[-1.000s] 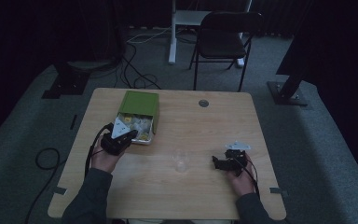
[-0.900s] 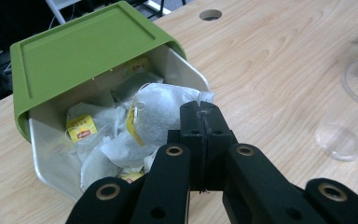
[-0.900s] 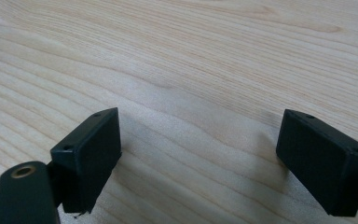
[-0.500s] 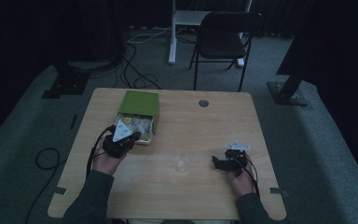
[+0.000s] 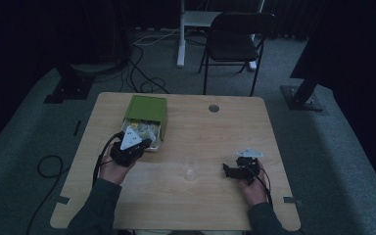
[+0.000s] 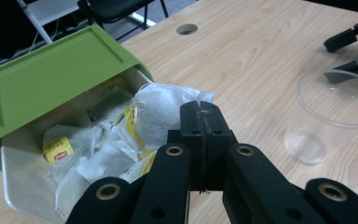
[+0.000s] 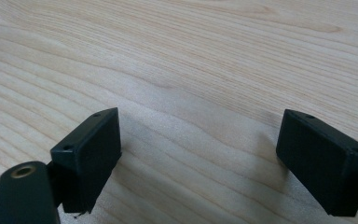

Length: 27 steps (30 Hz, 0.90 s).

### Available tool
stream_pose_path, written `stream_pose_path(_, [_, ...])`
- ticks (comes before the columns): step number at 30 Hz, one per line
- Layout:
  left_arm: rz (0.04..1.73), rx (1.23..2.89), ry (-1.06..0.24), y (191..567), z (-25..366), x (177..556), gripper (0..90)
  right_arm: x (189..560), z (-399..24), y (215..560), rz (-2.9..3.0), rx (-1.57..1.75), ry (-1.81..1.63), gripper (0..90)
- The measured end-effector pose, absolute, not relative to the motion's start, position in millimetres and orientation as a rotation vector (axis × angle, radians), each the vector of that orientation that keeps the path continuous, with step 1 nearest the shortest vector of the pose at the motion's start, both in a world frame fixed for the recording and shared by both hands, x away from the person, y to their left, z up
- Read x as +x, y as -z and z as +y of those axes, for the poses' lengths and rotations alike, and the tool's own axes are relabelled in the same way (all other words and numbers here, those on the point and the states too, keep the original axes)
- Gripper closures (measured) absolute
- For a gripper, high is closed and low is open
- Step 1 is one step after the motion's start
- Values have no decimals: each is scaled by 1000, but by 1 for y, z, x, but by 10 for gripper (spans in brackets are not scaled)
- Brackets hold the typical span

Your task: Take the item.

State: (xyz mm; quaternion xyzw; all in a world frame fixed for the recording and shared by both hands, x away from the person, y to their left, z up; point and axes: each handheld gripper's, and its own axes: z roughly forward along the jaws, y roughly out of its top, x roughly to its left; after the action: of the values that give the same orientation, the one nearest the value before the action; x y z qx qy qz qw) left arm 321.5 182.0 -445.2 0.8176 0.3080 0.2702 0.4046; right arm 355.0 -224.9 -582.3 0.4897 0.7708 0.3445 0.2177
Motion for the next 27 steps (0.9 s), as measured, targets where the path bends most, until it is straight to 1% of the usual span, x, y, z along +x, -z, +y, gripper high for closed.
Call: stream_pose_path(27, [704, 2078, -630, 441, 162, 317, 900, 355, -225, 582, 2134, 1355, -954, 134])
